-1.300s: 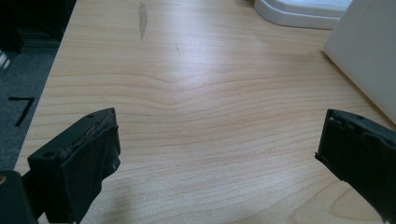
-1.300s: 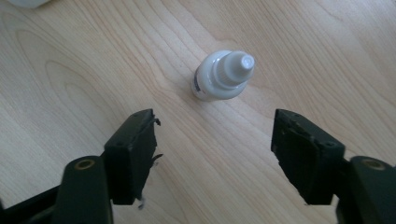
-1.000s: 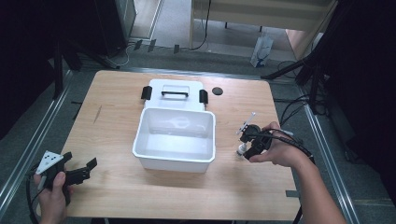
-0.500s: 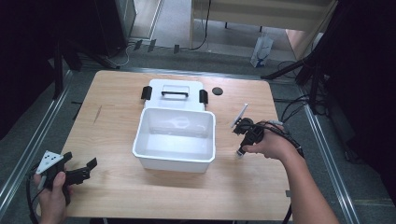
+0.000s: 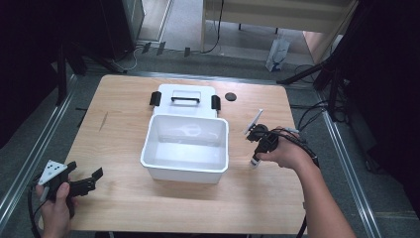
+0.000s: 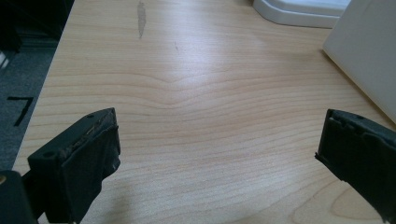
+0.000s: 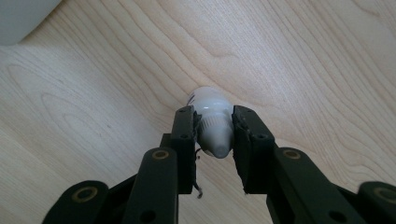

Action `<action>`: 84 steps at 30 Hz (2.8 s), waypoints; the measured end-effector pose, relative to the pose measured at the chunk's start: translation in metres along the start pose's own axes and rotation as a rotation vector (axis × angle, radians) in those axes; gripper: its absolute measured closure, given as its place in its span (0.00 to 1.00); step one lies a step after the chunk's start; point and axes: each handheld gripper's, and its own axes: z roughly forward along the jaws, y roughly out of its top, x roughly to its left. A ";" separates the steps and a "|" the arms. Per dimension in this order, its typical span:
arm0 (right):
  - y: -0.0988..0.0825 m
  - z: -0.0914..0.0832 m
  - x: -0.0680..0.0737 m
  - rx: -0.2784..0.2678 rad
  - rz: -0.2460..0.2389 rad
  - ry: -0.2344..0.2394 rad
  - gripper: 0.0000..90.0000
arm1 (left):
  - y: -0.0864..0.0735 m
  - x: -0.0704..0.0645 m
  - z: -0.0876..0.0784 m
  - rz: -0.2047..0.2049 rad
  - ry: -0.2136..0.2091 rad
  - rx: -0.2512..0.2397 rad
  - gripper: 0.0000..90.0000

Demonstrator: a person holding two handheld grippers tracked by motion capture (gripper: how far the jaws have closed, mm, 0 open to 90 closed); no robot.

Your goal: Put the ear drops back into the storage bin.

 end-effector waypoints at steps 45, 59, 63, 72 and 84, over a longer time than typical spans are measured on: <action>0.013 -0.080 0.007 -0.104 -0.033 0.008 0.80 | 0.000 0.000 0.000 0.001 0.004 -0.001 0.00; 0.022 -0.118 0.014 -0.145 -0.038 -0.011 0.80 | 0.000 0.000 0.000 -0.003 0.004 -0.001 0.00; 0.028 -0.128 0.020 -0.159 -0.071 -0.028 0.80 | 0.000 0.000 0.000 -0.003 0.004 -0.001 0.00; 0.044 -0.140 0.038 -0.181 -0.113 -0.025 0.80 | 0.000 0.000 0.000 -0.003 0.003 0.000 0.00; 0.063 -0.142 0.058 -0.185 -0.180 -0.011 0.80 | 0.000 0.000 0.000 -0.003 0.002 0.000 0.00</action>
